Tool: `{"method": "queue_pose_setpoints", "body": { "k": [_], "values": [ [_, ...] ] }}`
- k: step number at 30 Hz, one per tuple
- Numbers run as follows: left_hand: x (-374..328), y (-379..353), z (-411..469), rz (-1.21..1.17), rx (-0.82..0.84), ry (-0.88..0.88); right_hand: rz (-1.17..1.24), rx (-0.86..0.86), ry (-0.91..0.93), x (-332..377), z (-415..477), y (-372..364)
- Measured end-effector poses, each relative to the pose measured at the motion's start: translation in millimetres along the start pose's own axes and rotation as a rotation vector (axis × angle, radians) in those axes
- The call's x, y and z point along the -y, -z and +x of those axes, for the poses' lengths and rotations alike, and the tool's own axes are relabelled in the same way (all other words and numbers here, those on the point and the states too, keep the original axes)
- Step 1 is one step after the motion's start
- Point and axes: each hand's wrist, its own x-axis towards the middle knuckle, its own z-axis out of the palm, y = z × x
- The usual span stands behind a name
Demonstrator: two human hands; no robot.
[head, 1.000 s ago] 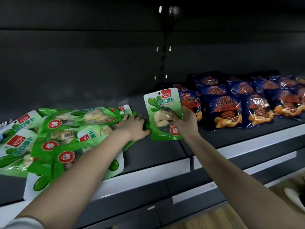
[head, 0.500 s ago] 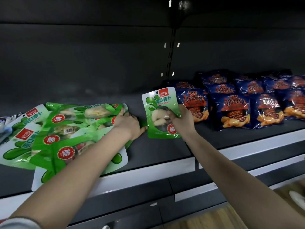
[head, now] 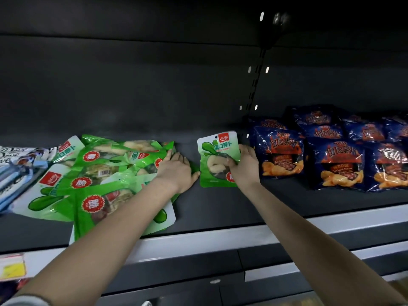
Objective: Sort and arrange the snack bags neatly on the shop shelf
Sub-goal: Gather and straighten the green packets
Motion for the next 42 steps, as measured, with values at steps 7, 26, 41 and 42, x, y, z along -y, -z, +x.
{"method": "queue_pose_setpoints", "body": {
  "k": [7,26,41,42],
  "values": [
    [-10.3,2.3,6.4,-0.165,-0.074,-0.089,-0.489,0.347,0.334,0.3,-20.2,-4.5],
    [-8.8,14.0,13.9,-0.223,-0.352,-0.152,-0.184,0.325,0.315,22.5,6.7,-6.1],
    [70.3,-3.8,-39.1,-0.314,-0.338,0.07,-0.44,0.509,0.449,71.9,-5.1,-55.6],
    [68.7,-4.1,-41.5,-0.33,-0.336,0.059,-0.432,0.515,0.446,74.6,-5.6,-56.3]
  ]
}}
